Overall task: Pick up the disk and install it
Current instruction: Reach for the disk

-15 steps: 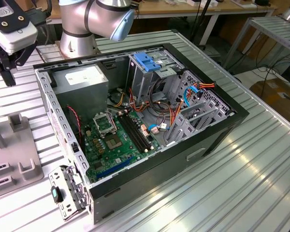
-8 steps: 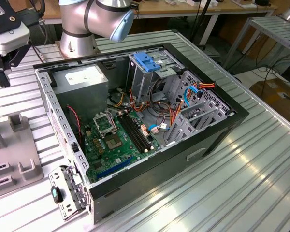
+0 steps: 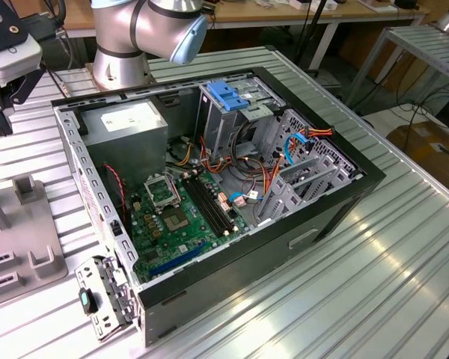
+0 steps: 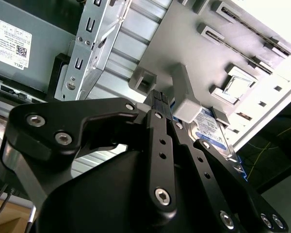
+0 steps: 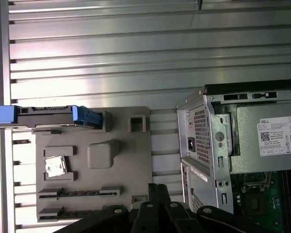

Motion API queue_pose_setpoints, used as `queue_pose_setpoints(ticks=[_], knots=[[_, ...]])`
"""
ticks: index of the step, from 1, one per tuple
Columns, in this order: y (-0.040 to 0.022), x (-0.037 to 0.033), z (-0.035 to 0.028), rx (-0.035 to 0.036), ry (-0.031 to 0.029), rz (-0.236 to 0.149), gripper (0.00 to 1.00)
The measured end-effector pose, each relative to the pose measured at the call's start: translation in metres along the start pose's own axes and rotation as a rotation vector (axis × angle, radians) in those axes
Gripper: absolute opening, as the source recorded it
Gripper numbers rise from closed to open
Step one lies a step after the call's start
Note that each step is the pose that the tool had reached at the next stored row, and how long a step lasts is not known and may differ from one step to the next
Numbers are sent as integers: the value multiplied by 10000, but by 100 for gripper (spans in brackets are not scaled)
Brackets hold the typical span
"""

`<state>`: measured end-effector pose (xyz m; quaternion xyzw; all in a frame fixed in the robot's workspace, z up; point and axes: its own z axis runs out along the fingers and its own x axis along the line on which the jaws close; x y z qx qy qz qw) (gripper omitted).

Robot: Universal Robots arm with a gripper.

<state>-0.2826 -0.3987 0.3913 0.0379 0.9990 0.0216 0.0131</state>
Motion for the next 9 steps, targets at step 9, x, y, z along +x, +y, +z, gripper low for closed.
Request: queue_pose_setpoints(ticks=[9], knots=[[-2, 31, -1, 0, 0, 1, 11]])
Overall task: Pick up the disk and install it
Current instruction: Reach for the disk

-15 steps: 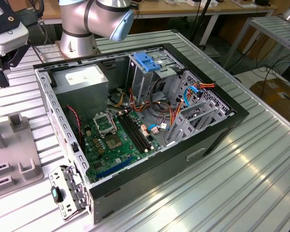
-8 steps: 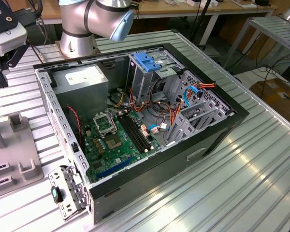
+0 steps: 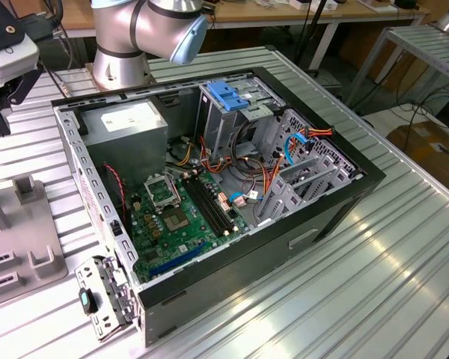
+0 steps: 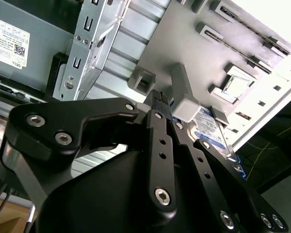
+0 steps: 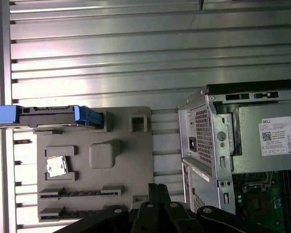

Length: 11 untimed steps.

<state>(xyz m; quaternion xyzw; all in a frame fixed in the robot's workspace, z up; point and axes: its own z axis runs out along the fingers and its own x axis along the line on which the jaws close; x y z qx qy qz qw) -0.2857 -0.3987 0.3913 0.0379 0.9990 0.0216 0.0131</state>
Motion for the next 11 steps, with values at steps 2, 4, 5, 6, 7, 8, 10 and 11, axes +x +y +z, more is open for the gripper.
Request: queue_pose_setpoints(ticks=[2, 4, 5, 6, 7, 8, 10, 11], knots=[[-2, 27, 0, 0, -1, 0, 11], [-5, 66, -1, 0, 0, 0, 11], [-6, 80, -1, 0, 0, 0, 11], [-7, 97, -1, 0, -1, 0, 11], [-9, 114, -1, -1, 0, 0, 11], [-10, 128, -1, 0, 0, -1, 11], [-14, 183, -2, 0, 0, -1, 11], [-15, 201, -2, 0, 0, -1, 11]])
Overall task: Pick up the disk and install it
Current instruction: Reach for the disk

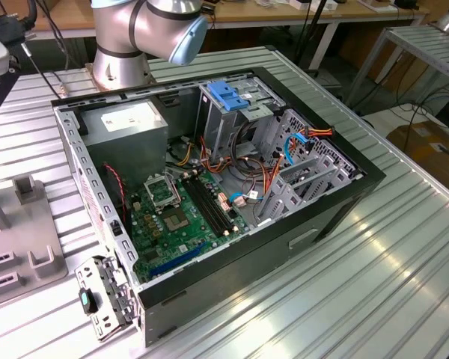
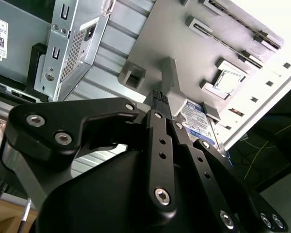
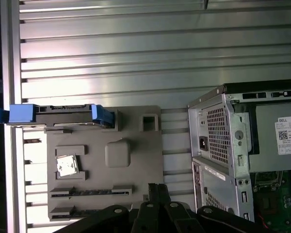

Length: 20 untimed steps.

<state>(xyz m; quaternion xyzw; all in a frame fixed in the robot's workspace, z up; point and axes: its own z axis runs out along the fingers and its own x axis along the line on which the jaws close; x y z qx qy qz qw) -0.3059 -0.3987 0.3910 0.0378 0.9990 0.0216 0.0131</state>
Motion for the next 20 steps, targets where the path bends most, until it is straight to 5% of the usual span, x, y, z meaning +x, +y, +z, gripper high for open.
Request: queue_pose_setpoints(ticks=[8, 20], knots=[[-6, 87, -2, 0, 0, 1, 11], [-7, 97, -2, 0, 0, 0, 11]])
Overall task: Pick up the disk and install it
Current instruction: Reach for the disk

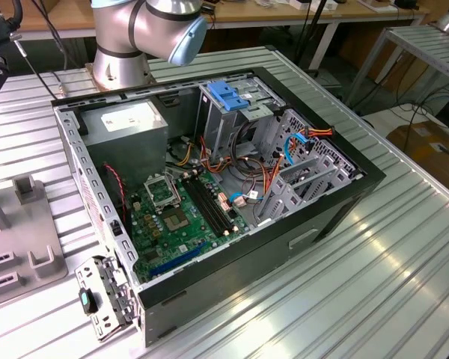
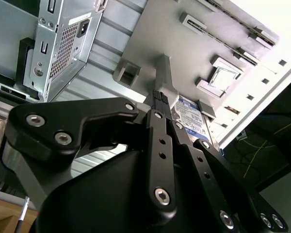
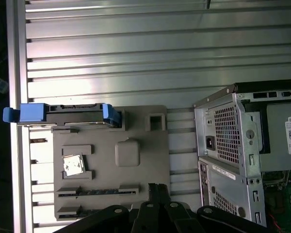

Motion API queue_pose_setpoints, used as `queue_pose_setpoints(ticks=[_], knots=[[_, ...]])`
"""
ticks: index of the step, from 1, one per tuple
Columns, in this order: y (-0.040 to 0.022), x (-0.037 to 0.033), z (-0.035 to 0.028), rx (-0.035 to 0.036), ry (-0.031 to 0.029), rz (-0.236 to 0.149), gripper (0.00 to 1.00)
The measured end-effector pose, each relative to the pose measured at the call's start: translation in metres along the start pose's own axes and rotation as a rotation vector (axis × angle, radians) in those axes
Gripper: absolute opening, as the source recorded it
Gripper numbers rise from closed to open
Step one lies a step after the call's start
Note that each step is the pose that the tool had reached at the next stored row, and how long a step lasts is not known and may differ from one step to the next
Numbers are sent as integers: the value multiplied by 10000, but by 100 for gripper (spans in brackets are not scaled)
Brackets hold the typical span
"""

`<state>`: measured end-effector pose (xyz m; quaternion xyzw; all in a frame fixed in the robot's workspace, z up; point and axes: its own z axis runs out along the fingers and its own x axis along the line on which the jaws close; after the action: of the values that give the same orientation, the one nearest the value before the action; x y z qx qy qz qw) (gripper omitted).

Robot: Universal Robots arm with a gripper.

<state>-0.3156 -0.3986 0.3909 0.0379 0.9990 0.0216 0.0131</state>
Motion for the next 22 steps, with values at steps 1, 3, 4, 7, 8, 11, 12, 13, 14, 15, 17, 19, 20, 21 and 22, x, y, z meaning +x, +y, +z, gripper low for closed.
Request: queue_pose_setpoints(ticks=[1, 3, 4, 7, 8, 11, 12, 13, 14, 15, 17, 19, 20, 21, 22], knots=[[0, 1, 0, 0, 0, 0, 11], [-1, 12, 0, 0, -1, 2, 11], [-2, 22, 0, 0, 0, 0, 11], [-4, 49, 1, 0, 0, 1, 11], [-5, 64, 1, 1, 0, 1, 11], [-7, 94, 1, 0, 0, 0, 11], [-8, 101, 1, 0, 0, 1, 11], [-8, 106, 1, 0, 0, 0, 11], [-9, 114, 1, 1, 0, 0, 11], [-9, 116, 1, 1, 0, 0, 11], [-9, 118, 1, 0, 0, 0, 11], [-9, 119, 1, 0, 0, 0, 11], [-9, 119, 1, 0, 0, 0, 11], [-9, 119, 1, 0, 0, 0, 11], [-9, 120, 1, 0, 0, 0, 11]])
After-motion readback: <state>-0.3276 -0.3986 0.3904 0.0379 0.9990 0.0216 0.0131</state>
